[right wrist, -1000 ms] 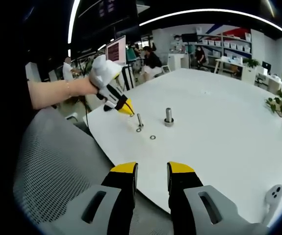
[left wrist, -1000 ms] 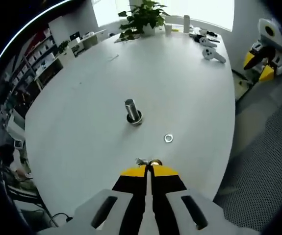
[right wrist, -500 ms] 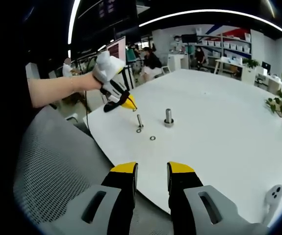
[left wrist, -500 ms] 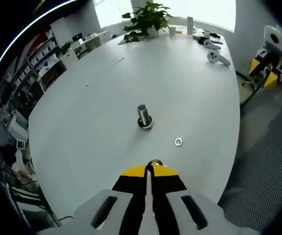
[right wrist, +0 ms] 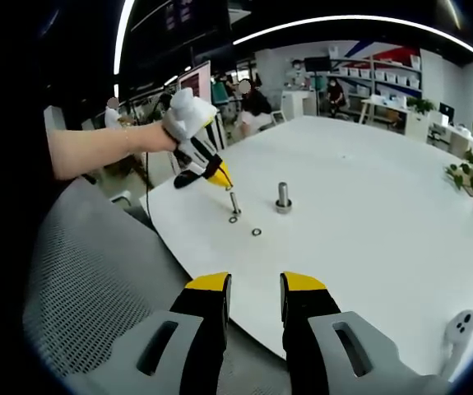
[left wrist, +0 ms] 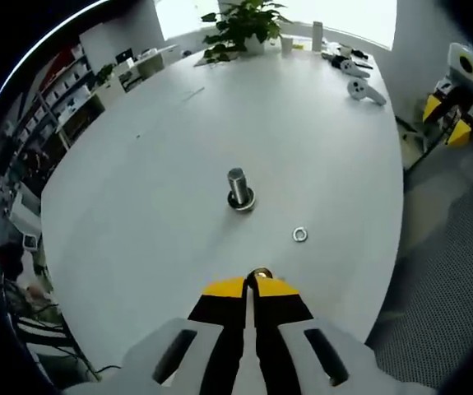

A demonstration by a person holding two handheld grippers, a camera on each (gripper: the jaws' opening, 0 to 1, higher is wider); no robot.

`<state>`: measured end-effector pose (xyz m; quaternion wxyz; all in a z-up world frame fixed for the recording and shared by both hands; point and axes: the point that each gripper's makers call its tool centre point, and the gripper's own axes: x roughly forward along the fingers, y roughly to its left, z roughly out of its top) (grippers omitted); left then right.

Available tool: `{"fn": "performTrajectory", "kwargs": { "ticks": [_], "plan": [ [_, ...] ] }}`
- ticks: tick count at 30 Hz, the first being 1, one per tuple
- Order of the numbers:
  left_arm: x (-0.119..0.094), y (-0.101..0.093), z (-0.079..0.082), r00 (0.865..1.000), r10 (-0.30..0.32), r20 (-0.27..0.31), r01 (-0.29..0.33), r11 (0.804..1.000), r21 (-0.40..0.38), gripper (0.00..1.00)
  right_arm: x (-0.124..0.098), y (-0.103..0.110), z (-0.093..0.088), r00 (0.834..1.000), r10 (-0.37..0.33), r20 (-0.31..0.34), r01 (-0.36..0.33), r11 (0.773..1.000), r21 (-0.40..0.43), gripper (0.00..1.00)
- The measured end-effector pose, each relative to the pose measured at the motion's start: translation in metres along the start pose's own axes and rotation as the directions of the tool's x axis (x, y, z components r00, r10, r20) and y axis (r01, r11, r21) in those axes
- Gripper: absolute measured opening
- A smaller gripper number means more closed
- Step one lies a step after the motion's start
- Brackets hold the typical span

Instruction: Place the washer onto the threaded stud by aligning its center hole with the stud, sliding it down to the base, and recovering from edge contact or off-axis alignment until the washer reaches the visible bottom stop.

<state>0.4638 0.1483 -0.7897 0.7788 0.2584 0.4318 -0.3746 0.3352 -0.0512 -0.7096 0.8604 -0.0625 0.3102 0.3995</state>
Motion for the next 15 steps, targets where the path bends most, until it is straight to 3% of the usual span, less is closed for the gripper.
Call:
{"fn": "performTrajectory", "kwargs": {
  "ticks": [15],
  "plan": [
    [0.008, 0.0016, -0.006, 0.999, -0.005, -0.038, 0.006, 1.0, 0.018, 0.0, 0.0003, -0.0008, -0.0002, 1.0, 0.001, 0.0, -0.001, 1.0, 0.003, 0.26]
  ]
}}
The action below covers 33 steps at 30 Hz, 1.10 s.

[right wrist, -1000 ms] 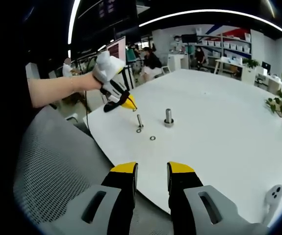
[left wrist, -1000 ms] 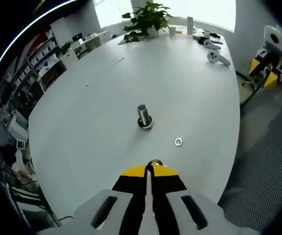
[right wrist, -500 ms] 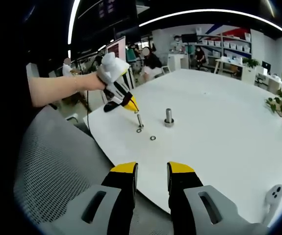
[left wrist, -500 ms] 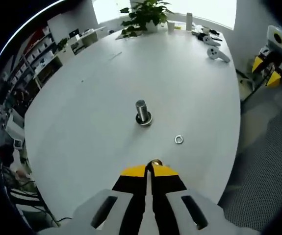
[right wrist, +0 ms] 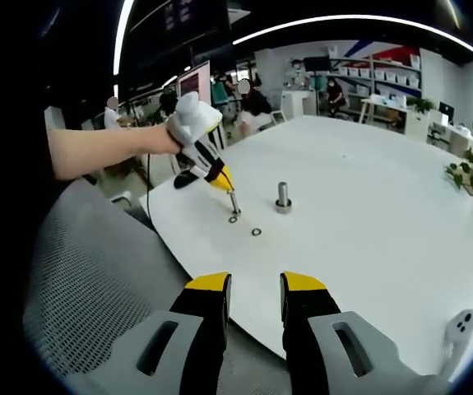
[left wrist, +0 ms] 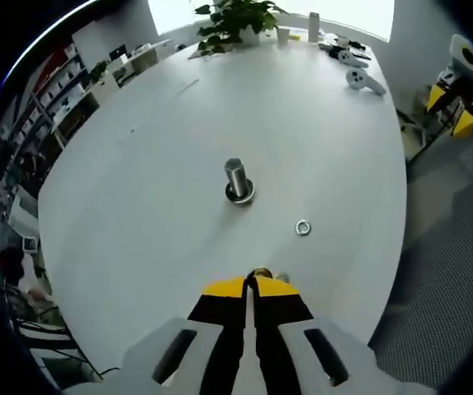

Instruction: Place the washer onto the threaded stud by aligning its center hole with the stud, sliding it down to the base, and recovering from edge contact or off-axis alignment until the washer reaches the visible bottom stop.

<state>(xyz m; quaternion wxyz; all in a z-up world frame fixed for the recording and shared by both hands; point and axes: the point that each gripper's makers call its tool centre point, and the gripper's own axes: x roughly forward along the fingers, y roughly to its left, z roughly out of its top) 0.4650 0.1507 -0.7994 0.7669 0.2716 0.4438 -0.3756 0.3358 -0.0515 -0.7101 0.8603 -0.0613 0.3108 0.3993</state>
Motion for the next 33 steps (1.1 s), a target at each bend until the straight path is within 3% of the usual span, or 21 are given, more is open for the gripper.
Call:
{"fn": "performTrajectory", "kwargs": {
  "ticks": [18, 33],
  "plan": [
    [0.0031, -0.0017, -0.0011, 1.0, -0.013, -0.008, 0.013, 1.0, -0.008, 0.0, 0.0002, 0.0007, -0.0007, 1.0, 0.004, 0.0, -0.004, 1.0, -0.002, 0.26],
    [0.0035, -0.001, -0.0004, 1.0, -0.013, -0.009, 0.014, 0.999, 0.046, 0.0, -0.0001, 0.0008, -0.0019, 1.0, 0.008, -0.005, -0.008, 1.0, -0.004, 0.26]
  ]
}}
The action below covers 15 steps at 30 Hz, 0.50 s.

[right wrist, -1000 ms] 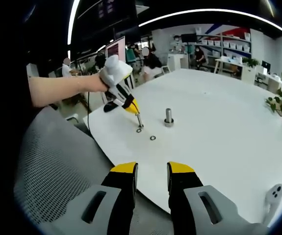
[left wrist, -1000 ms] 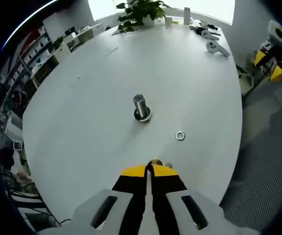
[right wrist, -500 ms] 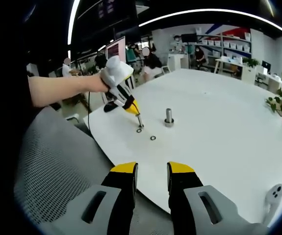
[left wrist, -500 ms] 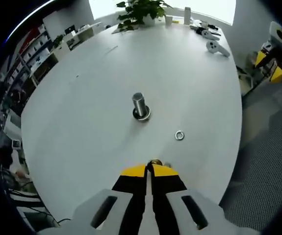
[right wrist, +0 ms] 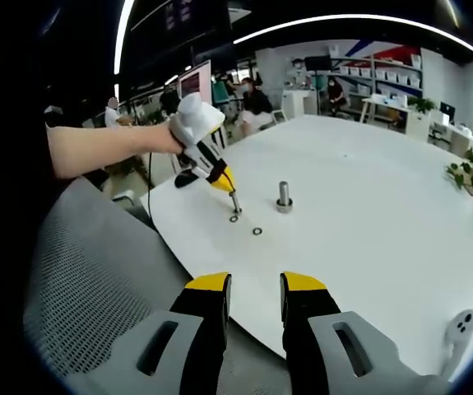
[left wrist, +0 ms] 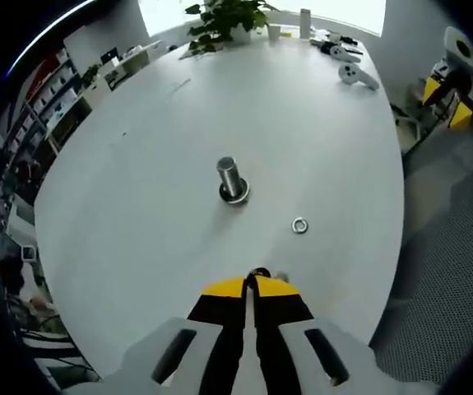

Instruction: Place the washer onto the threaded stud by aligning its center hole with the stud, sliding it down to the base, and recovering from edge contact or off-axis alignment until the washer reaches the visible bottom stop.

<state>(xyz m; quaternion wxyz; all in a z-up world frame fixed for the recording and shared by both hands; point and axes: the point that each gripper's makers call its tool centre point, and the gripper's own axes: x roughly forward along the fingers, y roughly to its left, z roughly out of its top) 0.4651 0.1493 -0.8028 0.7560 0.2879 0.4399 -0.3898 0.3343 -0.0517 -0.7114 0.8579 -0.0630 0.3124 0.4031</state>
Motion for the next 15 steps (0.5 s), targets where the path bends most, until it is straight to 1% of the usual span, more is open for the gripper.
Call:
{"fn": "performTrajectory", "kwargs": {
  "ticks": [6, 11, 15],
  "plan": [
    [-0.0004, -0.0013, 0.0006, 1.0, -0.001, 0.01, 0.001, 1.0, 0.006, 0.01, -0.0001, -0.0003, 0.0001, 1.0, -0.002, 0.001, 0.002, 1.0, 0.0, 0.26],
    [-0.0019, 0.0028, 0.0005, 1.0, 0.016, 0.02, -0.016, 1.0, -0.009, 0.09, -0.0001, -0.0002, 0.0004, 1.0, -0.002, 0.002, 0.002, 1.0, 0.001, 0.26],
    [-0.0015, 0.0027, 0.0002, 1.0, 0.017, 0.024, -0.017, 1.0, -0.016, 0.09, 0.0, 0.0003, 0.0008, 1.0, -0.002, 0.003, 0.002, 1.0, 0.0, 0.26]
  ]
}}
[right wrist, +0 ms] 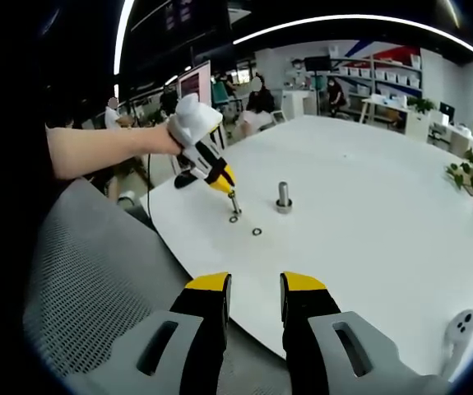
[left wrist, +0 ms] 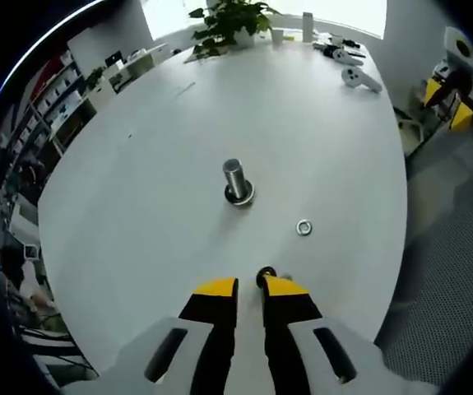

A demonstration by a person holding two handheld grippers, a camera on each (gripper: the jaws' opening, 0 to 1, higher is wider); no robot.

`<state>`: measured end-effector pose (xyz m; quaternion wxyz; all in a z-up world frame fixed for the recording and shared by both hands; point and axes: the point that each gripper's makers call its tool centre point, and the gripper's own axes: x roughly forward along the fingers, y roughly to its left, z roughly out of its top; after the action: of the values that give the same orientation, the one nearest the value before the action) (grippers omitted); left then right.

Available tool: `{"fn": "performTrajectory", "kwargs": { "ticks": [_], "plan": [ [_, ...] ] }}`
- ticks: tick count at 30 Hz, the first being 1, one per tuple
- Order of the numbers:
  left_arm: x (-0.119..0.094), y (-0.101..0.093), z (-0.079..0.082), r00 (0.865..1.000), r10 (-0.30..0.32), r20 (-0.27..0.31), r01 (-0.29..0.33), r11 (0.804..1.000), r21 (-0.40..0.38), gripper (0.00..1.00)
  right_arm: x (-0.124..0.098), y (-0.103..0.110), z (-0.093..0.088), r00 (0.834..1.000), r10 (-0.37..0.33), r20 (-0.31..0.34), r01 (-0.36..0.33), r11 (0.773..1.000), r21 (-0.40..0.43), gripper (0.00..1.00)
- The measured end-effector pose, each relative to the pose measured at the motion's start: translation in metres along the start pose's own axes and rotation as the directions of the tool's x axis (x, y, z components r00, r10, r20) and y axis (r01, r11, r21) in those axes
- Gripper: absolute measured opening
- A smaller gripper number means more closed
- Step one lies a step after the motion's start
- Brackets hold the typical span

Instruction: Place the washer onto the threaded stud by aligning its center hole with the stud, sliding it down to the base, and recovering from edge contact or off-axis alignment until the washer reaches the visible bottom stop.

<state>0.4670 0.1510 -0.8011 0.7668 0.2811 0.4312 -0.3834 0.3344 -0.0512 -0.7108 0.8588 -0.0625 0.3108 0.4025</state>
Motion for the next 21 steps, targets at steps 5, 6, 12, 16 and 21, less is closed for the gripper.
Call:
{"fn": "performTrajectory", "kwargs": {
  "ticks": [5, 6, 12, 16, 21],
  "plan": [
    [0.0, -0.001, 0.0, 1.0, -0.003, -0.002, 0.003, 1.0, 0.0, 0.09, 0.0, 0.0, 0.001, 1.0, 0.001, 0.003, -0.001, 1.0, 0.0, 0.26],
    [0.0, -0.001, -0.001, 1.0, -0.003, -0.003, 0.003, 1.0, 0.0, 0.09, 0.0, 0.001, 0.001, 1.0, 0.001, 0.003, -0.001, 1.0, 0.0, 0.26],
    [-0.003, -0.002, -0.001, 1.0, -0.002, -0.003, 0.002, 1.0, -0.019, 0.09, 0.0, 0.001, 0.001, 1.0, 0.003, 0.004, -0.003, 1.0, -0.001, 0.26],
    [-0.012, 0.0, 0.006, 0.999, 0.022, 0.046, -0.019, 0.998, -0.062, 0.05, 0.0, 0.002, 0.002, 1.0, 0.004, 0.004, -0.004, 1.0, -0.002, 0.26],
    [-0.022, -0.005, 0.026, 0.981, 0.011, 0.192, 0.032, 0.975, -0.221, 0.0, 0.0, 0.002, 0.002, 1.0, 0.005, 0.005, -0.005, 1.0, -0.002, 0.26]
  ]
}}
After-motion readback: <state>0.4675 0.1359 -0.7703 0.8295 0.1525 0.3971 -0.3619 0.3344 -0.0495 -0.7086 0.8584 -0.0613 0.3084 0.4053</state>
